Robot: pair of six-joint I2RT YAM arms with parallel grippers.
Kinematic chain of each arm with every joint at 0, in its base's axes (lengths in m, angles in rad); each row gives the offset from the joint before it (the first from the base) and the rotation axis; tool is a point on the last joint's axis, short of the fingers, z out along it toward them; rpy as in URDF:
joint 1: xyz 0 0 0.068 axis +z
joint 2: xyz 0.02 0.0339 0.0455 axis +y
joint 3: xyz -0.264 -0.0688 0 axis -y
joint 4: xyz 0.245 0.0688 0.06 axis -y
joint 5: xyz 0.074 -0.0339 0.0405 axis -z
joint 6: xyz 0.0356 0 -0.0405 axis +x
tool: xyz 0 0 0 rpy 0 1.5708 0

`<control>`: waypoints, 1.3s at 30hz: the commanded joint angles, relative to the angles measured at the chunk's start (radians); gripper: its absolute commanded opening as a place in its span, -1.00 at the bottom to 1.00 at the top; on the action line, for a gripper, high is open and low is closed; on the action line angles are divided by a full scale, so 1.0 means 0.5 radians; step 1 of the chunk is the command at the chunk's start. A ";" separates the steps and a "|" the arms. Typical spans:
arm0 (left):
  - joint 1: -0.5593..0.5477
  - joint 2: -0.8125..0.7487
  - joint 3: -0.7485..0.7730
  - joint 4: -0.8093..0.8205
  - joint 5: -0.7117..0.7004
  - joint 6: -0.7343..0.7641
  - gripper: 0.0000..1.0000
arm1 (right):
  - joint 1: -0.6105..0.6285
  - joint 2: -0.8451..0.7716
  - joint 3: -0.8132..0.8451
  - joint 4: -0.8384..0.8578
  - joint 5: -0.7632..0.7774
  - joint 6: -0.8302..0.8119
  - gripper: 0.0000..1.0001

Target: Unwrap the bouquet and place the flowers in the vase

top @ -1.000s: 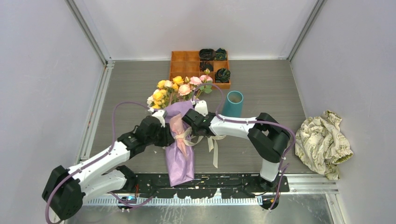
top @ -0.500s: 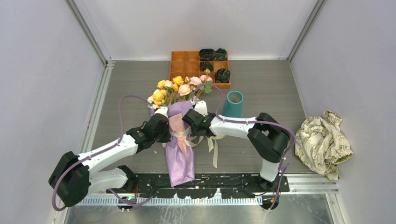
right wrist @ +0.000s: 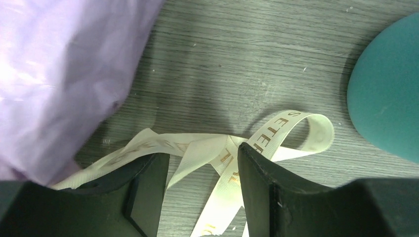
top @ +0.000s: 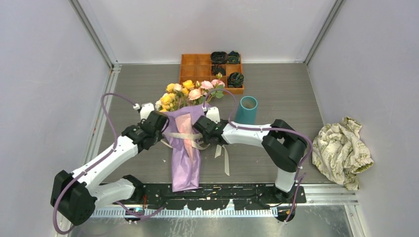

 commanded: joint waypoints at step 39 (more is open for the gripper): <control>0.822 -0.891 0.903 -0.697 -0.310 -0.062 -0.74 | -0.243 -0.416 -0.259 -0.191 0.213 -0.070 0.23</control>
